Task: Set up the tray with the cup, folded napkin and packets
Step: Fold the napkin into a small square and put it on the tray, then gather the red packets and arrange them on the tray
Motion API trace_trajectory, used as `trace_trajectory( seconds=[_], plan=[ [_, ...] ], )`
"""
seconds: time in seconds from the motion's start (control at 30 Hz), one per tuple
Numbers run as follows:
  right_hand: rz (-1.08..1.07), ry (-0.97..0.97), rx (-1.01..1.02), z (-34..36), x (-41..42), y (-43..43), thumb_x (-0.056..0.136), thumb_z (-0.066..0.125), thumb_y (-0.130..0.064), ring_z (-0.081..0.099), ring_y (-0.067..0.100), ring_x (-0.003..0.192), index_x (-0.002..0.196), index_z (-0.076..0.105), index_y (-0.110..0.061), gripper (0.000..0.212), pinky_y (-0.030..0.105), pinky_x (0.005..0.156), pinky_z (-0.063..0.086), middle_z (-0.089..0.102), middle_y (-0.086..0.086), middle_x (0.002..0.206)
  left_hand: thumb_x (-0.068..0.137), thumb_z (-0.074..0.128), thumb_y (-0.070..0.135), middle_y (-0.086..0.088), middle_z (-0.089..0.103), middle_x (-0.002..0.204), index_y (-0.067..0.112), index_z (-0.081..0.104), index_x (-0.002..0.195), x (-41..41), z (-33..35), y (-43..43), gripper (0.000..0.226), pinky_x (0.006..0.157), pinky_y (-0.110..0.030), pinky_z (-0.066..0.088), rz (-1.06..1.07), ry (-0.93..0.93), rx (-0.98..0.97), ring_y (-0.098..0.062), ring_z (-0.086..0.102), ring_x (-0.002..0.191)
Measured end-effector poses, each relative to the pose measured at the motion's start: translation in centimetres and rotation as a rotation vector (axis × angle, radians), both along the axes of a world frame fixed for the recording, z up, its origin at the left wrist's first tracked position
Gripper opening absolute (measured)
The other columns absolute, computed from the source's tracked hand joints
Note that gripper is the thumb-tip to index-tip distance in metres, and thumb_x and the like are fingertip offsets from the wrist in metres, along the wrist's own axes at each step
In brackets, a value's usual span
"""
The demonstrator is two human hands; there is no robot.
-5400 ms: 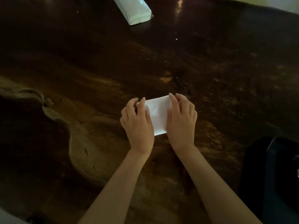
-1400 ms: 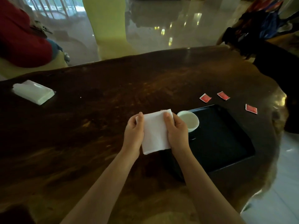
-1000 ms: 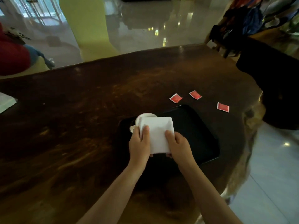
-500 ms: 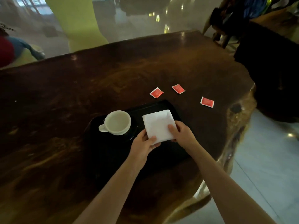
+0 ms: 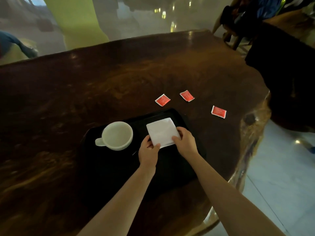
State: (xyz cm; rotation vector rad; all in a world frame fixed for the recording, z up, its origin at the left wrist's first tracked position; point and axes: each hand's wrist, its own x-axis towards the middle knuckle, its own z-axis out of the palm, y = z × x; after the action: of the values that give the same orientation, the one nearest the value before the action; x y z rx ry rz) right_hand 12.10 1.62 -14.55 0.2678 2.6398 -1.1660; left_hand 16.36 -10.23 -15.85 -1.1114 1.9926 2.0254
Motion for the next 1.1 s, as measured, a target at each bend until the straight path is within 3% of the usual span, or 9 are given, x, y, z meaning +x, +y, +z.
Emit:
trace_trajectory(
  seconds=[0.2,0.3,0.63,0.77,0.9,1.1],
  plan=[
    [0.145,0.123,0.258,-3.7,-1.2,0.6,0.094,0.049,-0.02,0.044,0.023,0.118,0.135,0.039,-0.011,0.043,0.033,0.095,0.044,0.048,0.009,0.131,0.087,0.056,0.01,-0.002,0.054,0.119,0.02,0.051,0.126,-1.6,-2.3,2.1,0.04,0.088,-0.027,0.043,-0.102,-0.006,-0.406,-0.014,0.054,0.108],
    [0.163,0.16,0.309,-4.4,-1.1,0.9,0.095,0.047,-0.021,0.044,0.022,0.117,0.135,0.037,-0.01,0.042,0.031,0.094,0.044,0.046,0.009,0.131,0.088,0.054,0.009,-0.005,0.049,0.123,0.014,0.05,0.127,-1.8,-2.8,2.7,0.04,0.091,-0.028,0.043,-0.145,-0.031,-0.536,-0.017,0.052,0.109],
    [0.209,0.112,0.36,-3.4,-1.0,0.9,0.095,0.045,-0.024,0.042,0.021,0.119,0.137,0.033,-0.011,0.045,0.029,0.096,0.042,0.042,0.009,0.134,0.089,0.053,0.01,-0.01,0.036,0.138,0.011,0.037,0.137,-2.2,-1.2,2.6,0.051,0.1,-0.03,0.038,-0.276,-0.133,-0.593,-0.022,0.041,0.123],
    [0.171,0.113,0.261,-1.6,-0.8,2.1,0.096,0.045,-0.023,0.038,0.02,0.127,0.139,0.034,-0.012,0.046,0.031,0.103,0.039,0.04,0.007,0.139,0.088,0.054,0.005,-0.005,0.039,0.137,0.015,0.043,0.133,-1.1,2.1,2.5,0.047,0.091,-0.02,0.036,-0.381,0.106,-0.759,-0.019,0.039,0.126],
    [0.01,0.167,0.128,0.2,-1.0,5.4,0.093,0.05,-0.02,0.049,0.017,0.119,0.128,0.049,-0.014,0.035,0.034,0.1,0.045,0.05,0.003,0.13,0.086,0.05,0.001,-0.007,0.05,0.126,0.014,0.054,0.123,-4.3,4.1,0.8,0.039,0.099,-0.036,0.043,-0.386,0.254,-0.688,-0.023,0.047,0.117],
    [-0.065,0.177,0.311,0.7,-4.5,12.0,0.092,0.05,-0.015,0.049,0.031,0.114,0.122,0.056,-0.005,0.032,0.036,0.097,0.038,0.058,0.014,0.123,0.086,0.049,0.008,-0.008,0.061,0.117,0.015,0.059,0.118,-13.7,3.8,-0.8,0.034,0.088,-0.038,0.046,-0.511,0.246,-0.801,-0.027,0.055,0.111]
  ],
)
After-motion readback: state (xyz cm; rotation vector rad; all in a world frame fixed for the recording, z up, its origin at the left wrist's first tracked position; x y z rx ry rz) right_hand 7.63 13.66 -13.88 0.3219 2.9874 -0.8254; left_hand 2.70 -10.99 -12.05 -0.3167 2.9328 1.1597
